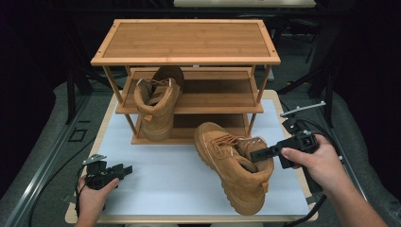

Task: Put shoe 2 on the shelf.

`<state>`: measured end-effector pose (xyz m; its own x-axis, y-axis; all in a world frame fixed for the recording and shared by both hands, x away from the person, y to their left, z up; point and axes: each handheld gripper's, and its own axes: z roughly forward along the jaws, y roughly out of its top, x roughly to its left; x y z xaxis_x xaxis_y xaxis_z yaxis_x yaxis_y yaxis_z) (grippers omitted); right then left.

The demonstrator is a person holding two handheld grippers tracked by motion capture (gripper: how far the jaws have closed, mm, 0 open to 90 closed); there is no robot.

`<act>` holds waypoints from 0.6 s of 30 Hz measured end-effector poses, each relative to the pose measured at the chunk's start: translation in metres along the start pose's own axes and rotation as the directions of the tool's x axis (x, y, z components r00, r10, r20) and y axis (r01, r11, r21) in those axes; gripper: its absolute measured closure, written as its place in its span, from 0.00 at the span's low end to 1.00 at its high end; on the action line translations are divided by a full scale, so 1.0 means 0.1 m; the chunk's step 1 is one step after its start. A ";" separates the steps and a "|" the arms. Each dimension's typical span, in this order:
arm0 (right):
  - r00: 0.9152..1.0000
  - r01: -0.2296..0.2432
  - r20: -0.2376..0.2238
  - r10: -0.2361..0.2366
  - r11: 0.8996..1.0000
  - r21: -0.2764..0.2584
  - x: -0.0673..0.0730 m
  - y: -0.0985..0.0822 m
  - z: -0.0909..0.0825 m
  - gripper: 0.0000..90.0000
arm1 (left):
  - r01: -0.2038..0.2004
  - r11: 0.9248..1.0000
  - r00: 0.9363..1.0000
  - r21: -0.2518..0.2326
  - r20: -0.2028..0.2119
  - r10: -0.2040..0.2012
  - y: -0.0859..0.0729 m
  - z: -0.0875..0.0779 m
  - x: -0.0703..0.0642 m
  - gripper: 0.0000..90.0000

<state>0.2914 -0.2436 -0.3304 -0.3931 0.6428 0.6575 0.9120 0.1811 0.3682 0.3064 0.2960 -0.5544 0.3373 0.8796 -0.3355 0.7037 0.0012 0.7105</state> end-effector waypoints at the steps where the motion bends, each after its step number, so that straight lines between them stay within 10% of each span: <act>1: 1.000 0.001 -0.012 -0.001 1.000 -0.011 0.01 0.01 -0.03 0.90 | 0.000 1.000 1.000 0.000 0.000 0.000 0.00 0.00 0.00 0.54; 18: 0.998 0.049 -0.045 -0.054 0.994 -0.102 0.22 0.30 -0.20 0.90 | 0.006 1.000 1.000 0.009 0.000 -0.006 -0.01 0.02 0.01 0.53</act>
<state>0.3075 -0.2392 -0.2921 -0.4469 0.5978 0.6655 0.8747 0.1360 0.4652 0.3073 0.2966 -0.5563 0.3331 0.8793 -0.3404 0.7112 0.0027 0.7030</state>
